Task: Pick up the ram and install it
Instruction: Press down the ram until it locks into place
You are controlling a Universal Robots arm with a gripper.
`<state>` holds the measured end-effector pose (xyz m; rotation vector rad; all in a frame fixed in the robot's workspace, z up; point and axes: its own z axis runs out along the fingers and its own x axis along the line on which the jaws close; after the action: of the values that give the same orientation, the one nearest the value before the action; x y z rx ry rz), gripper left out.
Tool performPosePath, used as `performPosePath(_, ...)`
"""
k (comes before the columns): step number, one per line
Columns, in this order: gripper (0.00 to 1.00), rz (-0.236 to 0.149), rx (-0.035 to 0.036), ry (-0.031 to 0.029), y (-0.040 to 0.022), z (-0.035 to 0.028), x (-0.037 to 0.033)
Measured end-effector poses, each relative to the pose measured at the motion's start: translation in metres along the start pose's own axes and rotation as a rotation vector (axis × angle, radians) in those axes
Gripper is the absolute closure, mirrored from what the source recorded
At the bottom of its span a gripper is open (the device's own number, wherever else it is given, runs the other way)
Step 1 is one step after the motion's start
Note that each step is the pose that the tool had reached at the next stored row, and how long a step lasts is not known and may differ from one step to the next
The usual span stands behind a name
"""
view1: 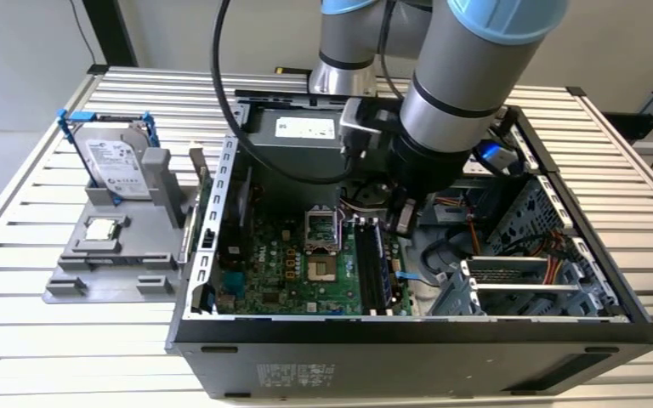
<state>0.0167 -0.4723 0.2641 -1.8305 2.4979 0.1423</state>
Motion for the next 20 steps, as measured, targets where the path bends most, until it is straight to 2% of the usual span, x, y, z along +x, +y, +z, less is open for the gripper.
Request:
performPosePath(7, 1.00, -0.127, -0.0071, 0.0032, -0.0001, 0.0007, 0.0000)
performPosePath(15, 1.00, -0.251, -0.0148, 0.0060, -0.0001, 0.0016, 0.0001)
performPosePath(16, 1.00, -0.263, -0.0158, 0.0066, -0.0002, 0.0017, 0.0001)
performPosePath(20, 1.00, -0.265, -0.0159, 0.0066, -0.0003, 0.0017, 0.0001)
